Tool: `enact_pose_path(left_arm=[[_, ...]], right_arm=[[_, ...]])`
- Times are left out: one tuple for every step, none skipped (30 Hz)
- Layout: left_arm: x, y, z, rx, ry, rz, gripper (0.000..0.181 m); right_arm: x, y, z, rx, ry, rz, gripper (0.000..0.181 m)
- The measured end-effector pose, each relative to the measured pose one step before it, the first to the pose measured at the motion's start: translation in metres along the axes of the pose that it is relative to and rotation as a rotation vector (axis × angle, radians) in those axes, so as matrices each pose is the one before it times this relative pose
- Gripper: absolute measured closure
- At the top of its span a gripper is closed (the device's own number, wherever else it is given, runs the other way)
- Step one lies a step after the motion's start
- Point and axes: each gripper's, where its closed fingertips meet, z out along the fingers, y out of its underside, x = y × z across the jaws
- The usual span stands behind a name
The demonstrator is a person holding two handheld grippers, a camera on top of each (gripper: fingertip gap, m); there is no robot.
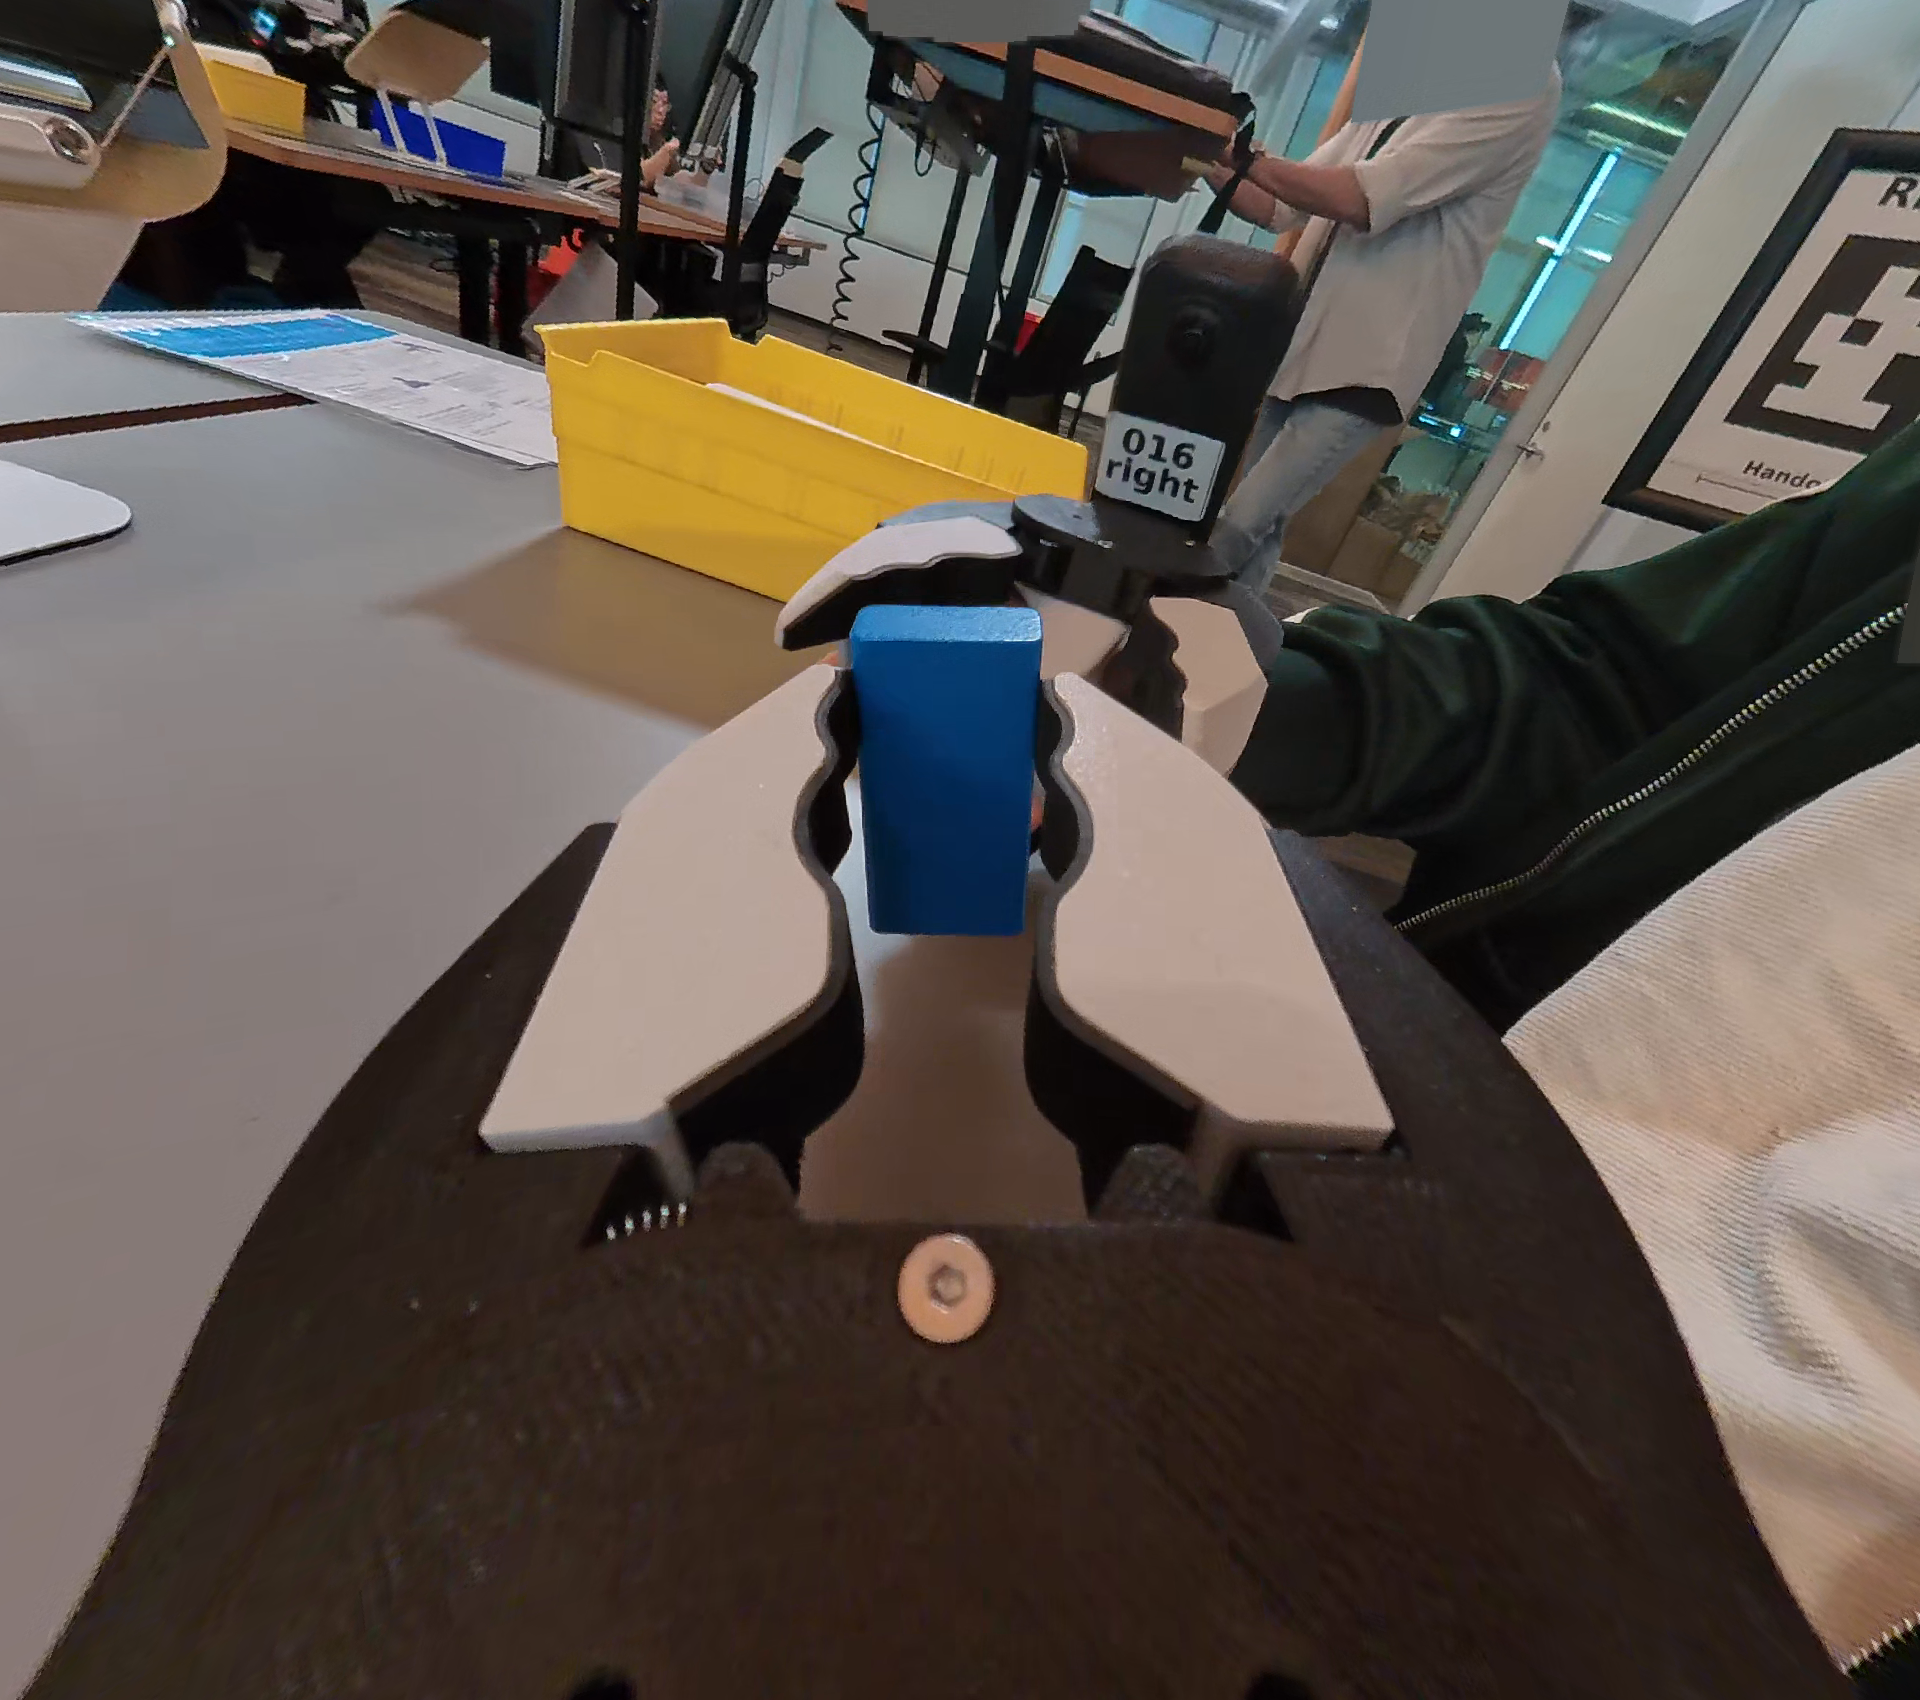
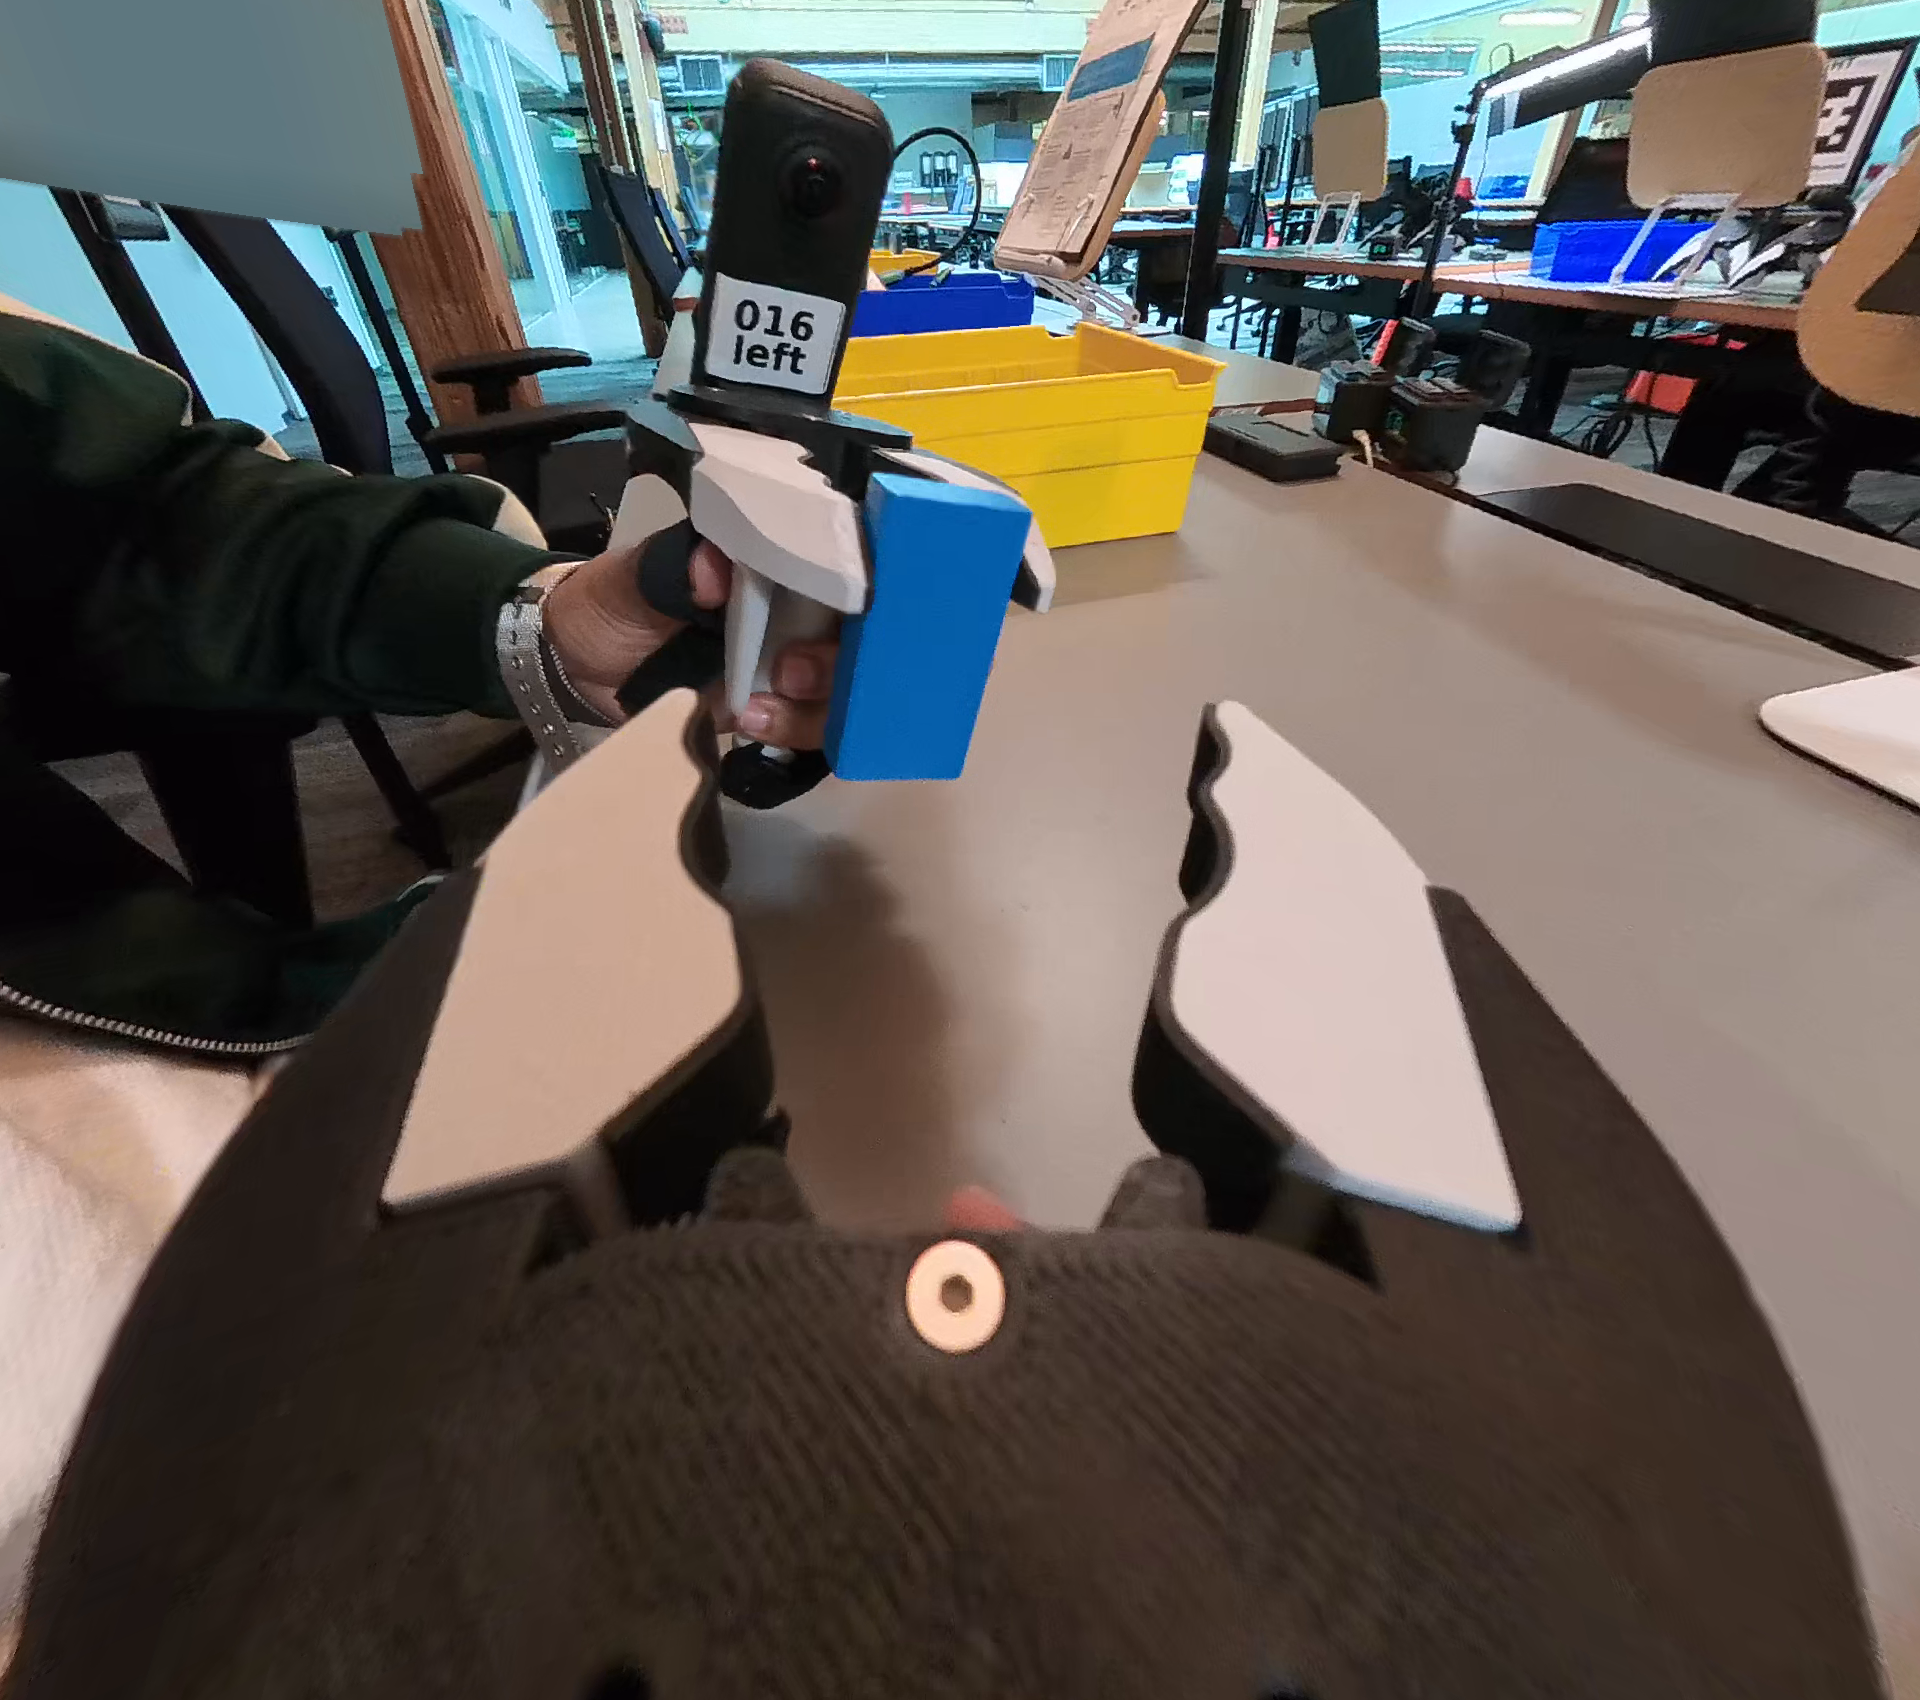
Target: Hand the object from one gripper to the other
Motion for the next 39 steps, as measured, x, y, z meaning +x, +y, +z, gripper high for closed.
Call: enact_pose_path(left_arm=[[-0.00026, 0.00131, 0.00057, -0.0072, -0.0017, 0.0018, 0.147], [-0.00049, 0.00154, 0.00051, -0.0081, -0.0043, 0.0057, 0.147], [-0.00049, 0.00167, 0.00069, -0.0099, -0.0062, 0.0084, 0.147], [-0.00035, 0.00168, 0.0007, -0.0125, -0.0068, 0.011, 0.147], [-0.00019, 0.00156, 0.00065, -0.0116, -0.0078, 0.0143, 0.147], [0.00042, 0.00122, 0.00072, -0.0104, -0.0048, 0.0147, 0.147], [0.00083, 0.00123, 0.00084, -0.0101, -0.0021, 0.0136, 0.147], [0.00043, 0.00125, 0.00086, -0.0097, -0.0056, 0.014, 0.147], [0.00033, 0.00124, 0.00069, -0.0093, -0.0053, 0.0144, 0.147], [0.00032, 0.00144, 0.00079, -0.0106, -0.0047, 0.0141, 0.147], [0.00004, 0.00145, 0.00058, -0.0118, -0.0067, 0.0148, 0.147], [-0.0002, 0.00123, 0.00047, -0.0104, -0.0081, 0.0155, 0.147], [-0.00003, 0.00089, 0.00047, -0.0087, -0.0069, 0.0157, 0.147], [0.00016, 0.00083, 0.00037, -0.0086, -0.0059, 0.0148, 0.147], [0.00008, 0.00085, 0.00048, -0.0083, -0.0061, 0.014, 0.147], [0.0003, 0.00084, 0.00041, -0.0069, -0.0042, 0.0128, 0.147], [0.00048, 0.00061, 0.00051, -0.0055, -0.0025, 0.0106, 0.147], [0.00054, 0.00061, 0.00045, -0.0041, -0.0007, 0.007, 0.147], [0.00062, 0.00037, 0.0004, -0.0023, 0.0012, 0.0037, 0.147], [0.00033, 0.00049, 0.0003, -0.0018, 0.0015, 0.0009, 0.147], [0.00014, 0.00022, 0.0002, -0.0004, 0.0007, -0.0007, 0.147], [-0.00016, 0.00012, -0.00011, 0.0007, 0.0004, -0.0016, 0.147], [-0.00042, -0.00016, -0.00018, 0.0013, -0.001, -0.0016, 0.147], [-0.00036, -0.00022, -0.00025, 0.002, -0.0014, -0.0007, 0.147], [-0.00019, -0.00005, -0.00009, 0.0012, -0.0003, -0.0009, 0.147], [-0.00018, 0.00008, -0.00006, 0.0001, 0.0001, -0.0017, 0.147], [-0.0003, 0.00006, -0.00005, 0.0003, -0.001, -0.0005, 0.147], [0.00005, 0.00014, 0.00008, -0.0004, -0.0001, 0.0004, 0.147], [0.0001, 0.00034, 0.00022, -0.0015, 0.0013, -0.0003, 0.147], [0.00022, 0.00017, 0.00016, -0.0007, 0.0008, -0.0002, 0.147], [0.00002, 0.00007, 0.00012, 0.0002, -0.0002, 0.0007, 0.147], [0.00012, 0.00006, 0.00003, 0.0003, 0.0005, 0.0004, 0.147], [0.00027, -0.00007, 0.00004, 0.0005, 0.0016, -0.0008, 0.147], [0.00004, 0.00011, -0.00002, 0.0006, 0.0011, -0.0017, 0.147], [-0.00006, -0.00005, 0.00001, 0.0012, -0.0001, -0.0008, 0.147], [0.00001, -0.00013, -0.00002, 0.001, 0.0006, -0.0006, 0.147], [0.00011, -0.00005, -0.00006, 0.0004, 0.0018, -0.0012, 0.147], [0.00001, -0.00009, 0.00005, 0.0007, -0.0001, -0.0002, 0.147], [0.00004, -0.00009, -0.00002, 0.0001, -0.0006, 0.0013, 0.147]], right_arm=[[-0.00002, -0.00122, -0.00074, 0.002, 0.0042, -0.0161, 0.096], [-0.00035, -0.00216, -0.00095, 0.0075, 0.0017, -0.0137, 0.099], [-0.00036, -0.00244, -0.00113, 0.0095, 0.0008, -0.0081, 0.103], [0.00009, -0.00183, -0.00096, 0.007, 0.0025, -0.0041, 0.107], [0.00023, -0.0008, -0.0006, 0.0007, 0.0032, -0.0007, 0.112], [0.00046, 0.00059, -0.00036, -0.0076, 0.0035, 0.0018, 0.114], [0.00028, 0.00108, 0.00011, -0.009, 0.0017, 0.0018, 0.116], [0.00008, 0.00102, 0.00021, -0.0071, 0.0006, 0.0014, 0.117], [-0.0002, 0.00038, 0.00014, -0.0037, 0.0, 0.0018, 0.118], [-0.00027, 0.0001, 0.00021, -0.0015, 0.0001, 0.0002, 0.119], [-0.00029, 0.00011, 0.0, -0.0032, -0.0004, 0.0004, 0.121], [-0.00047, 0.00026, -0.00003, -0.0035, -0.0016, 0.0007, 0.123], [-0.00025, 0.00015, 0.00002, -0.0028, -0.0009, 0.0019, 0.124], [0.00001, 0.00019, -0.00003, -0.0022, -0.0002, 0.0033, 0.125], [0.00018, 0.00013, 0.0, -0.0018, 0.0, 0.0043, 0.126], [0.00015, 0.00041, -0.00015, -0.0025, -0.0013, 0.0062, 0.127], [0.00002, 0.00044, 0.00005, -0.0028, -0.0028, 0.0085, 0.128], [0.00034, 0.00049, -0.00011, -0.0025, -0.0009, 0.0088, 0.129], [0.00037, 0.00047, -0.00002, -0.0031, 0.0001, 0.0075, 0.13], [0.00022, 0.00056, -0.0001, -0.003, -0.0009, 0.0055, 0.131], [0.00042, 0.00078, 0.00011, -0.004, 0.0009, 0.0042, 0.132], [0.00019, 0.0006, 0.00003, -0.0033, 0.0003, 0.0026, 0.133], [-0.00029, -0.00012, 0.00007, 0.0009, -0.002, 0.0004, 0.133], [-0.0003, -0.00029, 0.00009, 0.0008, -0.0011, 0.0001, 0.134], [-0.00015, -0.00003, 0.00001, -0.0005, -0.0003, -0.0005, 0.134], [-0.00033, 0.00014, 0.00008, -0.001, -0.0004, -0.0017, 0.135], [-0.00023, 0.00021, 0.00011, -0.0016, -0.0008, -0.0014, 0.135], [-0.00021, 0.00036, 0.00022, -0.0021, -0.0006, -0.0005, 0.135], [-0.00024, 0.00041, 0.00023, -0.0025, -0.0011, 0.0002, 0.136], [-0.00043, 0.00032, 0.00024, -0.0018, -0.002, 0.0001, 0.136], [-0.00027, 0.00023, 0.0002, -0.0011, -0.0011, 0.0001, 0.136], [-0.00017, -0.00006, 0.00002, -0.0003, -0.0005, -0.0005, 0.137], [-0.00028, -0.00013, 0.00003, 0.0003, -0.0011, -0.0013, 0.137], [-0.00014, -0.00011, -0.00008, 0.0001, -0.0002, -0.001, 0.138], [0.00004, 0.00002, -0.0001, -0.0001, -0.0001, -0.0002, 0.138], [0.00006, 0.00004, 0.00005, -0.0004, -0.0002, 0.0013, 0.138], [0.00016, 0.00009, -0.00009, 0.0, 0.0001, 0.0017, 0.138], [0.00006, -0.00022, -0.00007, 0.0017, -0.0009, 0.0018, 0.138], [0.00009, -0.00033, -0.00007, 0.0025, -0.0009, 0.0032, 0.138]])
